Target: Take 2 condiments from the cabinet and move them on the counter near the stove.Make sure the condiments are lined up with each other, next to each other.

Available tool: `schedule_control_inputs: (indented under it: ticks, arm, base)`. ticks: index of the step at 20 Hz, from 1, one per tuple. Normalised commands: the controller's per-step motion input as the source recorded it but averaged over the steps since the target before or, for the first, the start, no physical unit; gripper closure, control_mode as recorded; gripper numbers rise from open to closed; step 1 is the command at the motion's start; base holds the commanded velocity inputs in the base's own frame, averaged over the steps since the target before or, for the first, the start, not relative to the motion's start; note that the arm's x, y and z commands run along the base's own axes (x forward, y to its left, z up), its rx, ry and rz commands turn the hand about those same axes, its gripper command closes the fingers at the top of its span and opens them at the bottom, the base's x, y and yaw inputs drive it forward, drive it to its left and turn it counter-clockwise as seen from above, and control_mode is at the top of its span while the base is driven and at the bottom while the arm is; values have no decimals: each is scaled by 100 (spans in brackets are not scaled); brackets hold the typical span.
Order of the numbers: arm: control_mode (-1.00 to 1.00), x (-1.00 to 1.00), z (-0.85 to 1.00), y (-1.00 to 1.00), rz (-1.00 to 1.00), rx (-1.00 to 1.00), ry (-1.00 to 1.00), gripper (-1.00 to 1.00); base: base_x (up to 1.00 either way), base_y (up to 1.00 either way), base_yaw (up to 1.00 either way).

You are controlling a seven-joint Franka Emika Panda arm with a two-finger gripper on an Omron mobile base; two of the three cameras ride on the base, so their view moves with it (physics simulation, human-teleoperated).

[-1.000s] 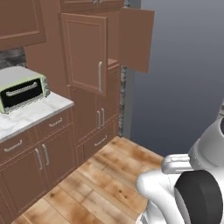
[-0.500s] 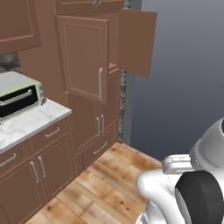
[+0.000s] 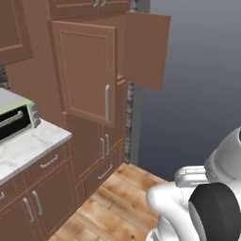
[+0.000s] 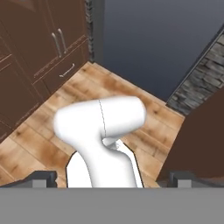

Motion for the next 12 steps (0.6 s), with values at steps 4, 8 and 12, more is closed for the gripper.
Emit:
schedule_control_inputs:
  ticks: [4, 8, 12]
  arm:
    - [100, 0, 0, 0, 0, 0, 0, -100]
    - [100, 0, 0, 0, 0, 0, 0, -100]
    - [100, 0, 0, 0, 0, 0, 0, -100]
  base:
    - [69, -1, -15]
    - [65, -13, -8]
    - [60, -17, -5]
